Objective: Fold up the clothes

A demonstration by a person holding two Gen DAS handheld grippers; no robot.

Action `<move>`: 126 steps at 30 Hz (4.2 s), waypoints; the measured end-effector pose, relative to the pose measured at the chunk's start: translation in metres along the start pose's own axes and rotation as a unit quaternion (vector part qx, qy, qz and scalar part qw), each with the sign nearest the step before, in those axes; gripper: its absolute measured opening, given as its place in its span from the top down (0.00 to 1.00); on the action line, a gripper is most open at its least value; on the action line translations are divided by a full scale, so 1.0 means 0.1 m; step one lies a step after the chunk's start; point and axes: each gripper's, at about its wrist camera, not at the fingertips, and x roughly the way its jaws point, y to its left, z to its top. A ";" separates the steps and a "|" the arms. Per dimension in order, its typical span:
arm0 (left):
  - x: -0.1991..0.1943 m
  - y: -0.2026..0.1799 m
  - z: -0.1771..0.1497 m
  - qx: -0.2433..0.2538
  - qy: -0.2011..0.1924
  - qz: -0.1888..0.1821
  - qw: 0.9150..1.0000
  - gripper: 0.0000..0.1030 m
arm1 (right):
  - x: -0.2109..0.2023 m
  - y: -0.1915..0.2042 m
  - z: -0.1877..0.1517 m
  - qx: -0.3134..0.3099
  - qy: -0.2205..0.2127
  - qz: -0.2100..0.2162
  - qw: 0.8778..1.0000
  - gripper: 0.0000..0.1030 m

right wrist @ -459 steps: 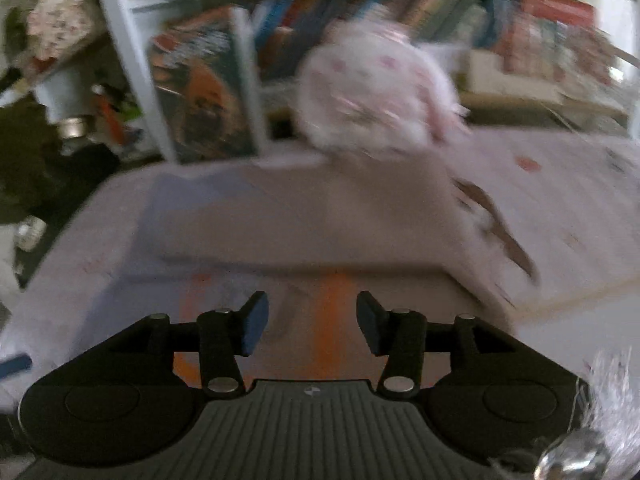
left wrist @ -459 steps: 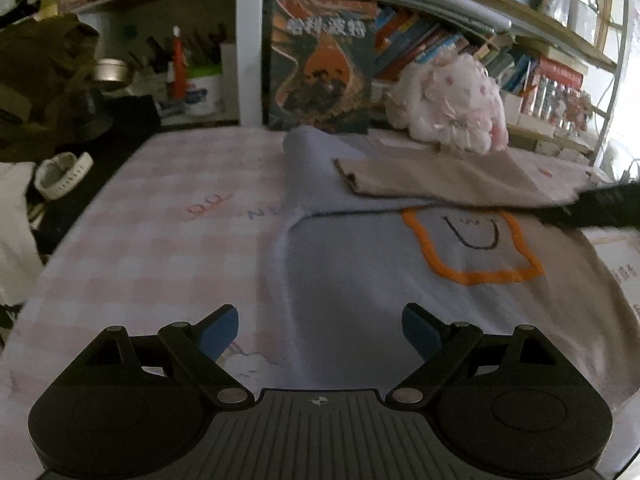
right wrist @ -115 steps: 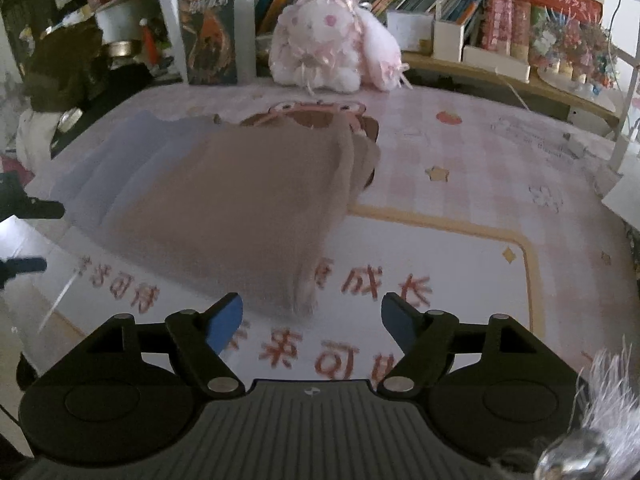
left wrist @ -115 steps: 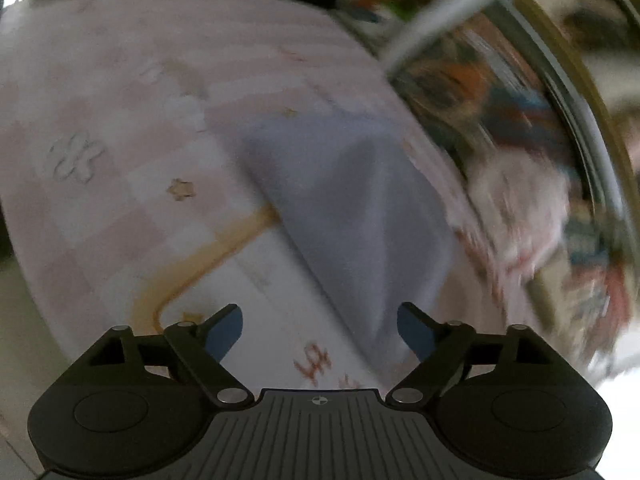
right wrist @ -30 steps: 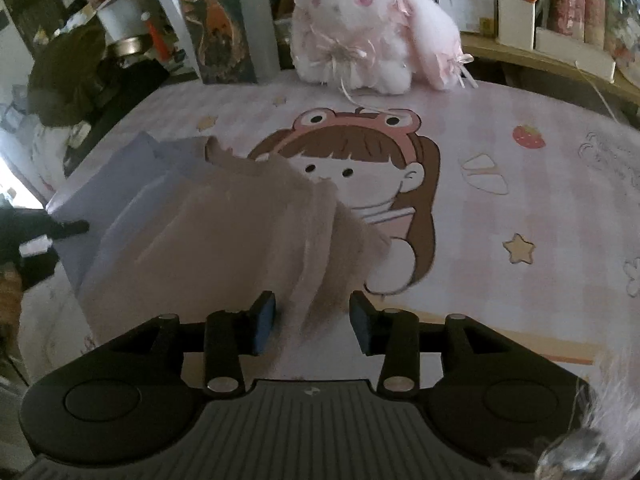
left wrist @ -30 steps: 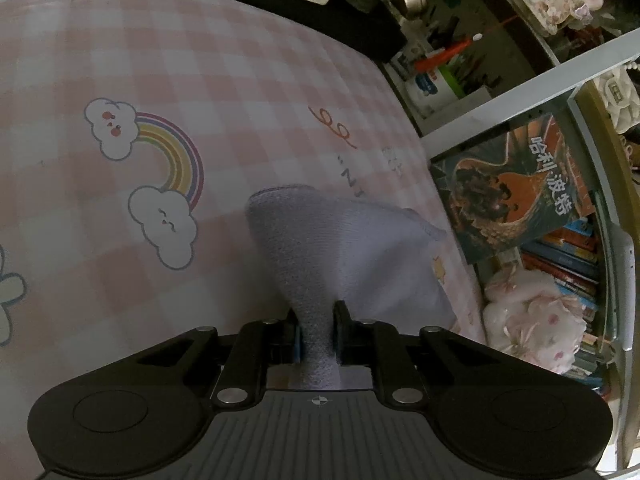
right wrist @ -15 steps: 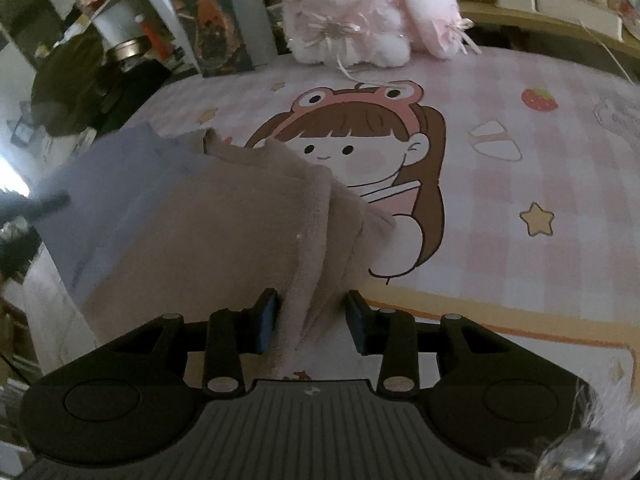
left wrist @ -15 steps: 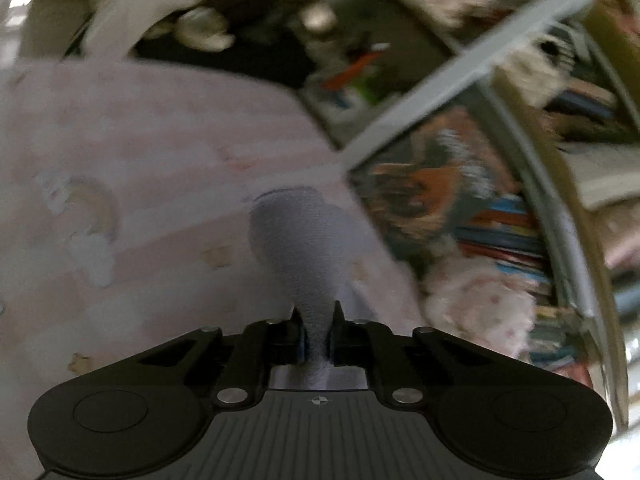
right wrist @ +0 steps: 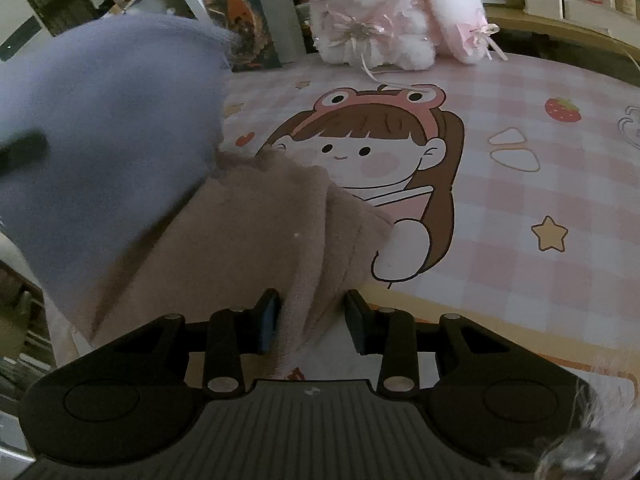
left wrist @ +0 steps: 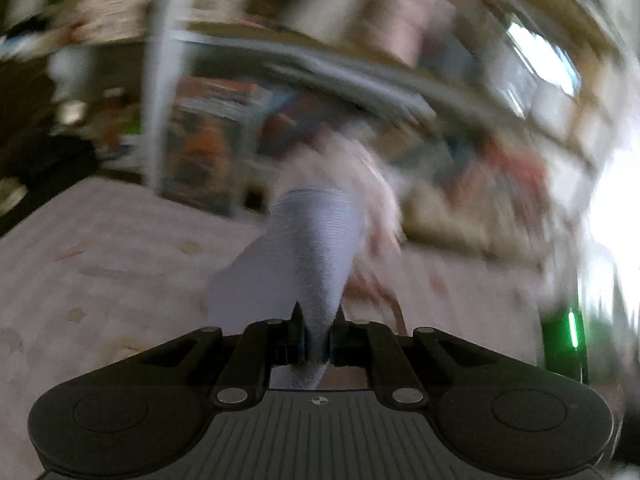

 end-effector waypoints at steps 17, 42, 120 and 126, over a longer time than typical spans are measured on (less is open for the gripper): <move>0.07 -0.62 -0.60 0.142 0.092 0.003 0.986 0.55 | -0.10 -0.19 -0.04 0.061 -0.020 0.030 0.997 0.61; 0.12 -0.08 -0.77 0.132 0.089 -0.022 0.987 0.51 | -0.22 0.18 -0.04 0.181 0.008 0.128 0.975 0.39; 0.28 0.70 -0.53 -0.008 0.111 0.005 0.994 0.24 | -0.47 0.07 -0.41 0.151 0.019 0.026 0.988 0.26; 0.45 1.03 -0.57 -0.100 0.139 -0.053 0.984 0.24 | -0.48 0.10 -0.54 0.197 0.021 0.023 0.980 0.26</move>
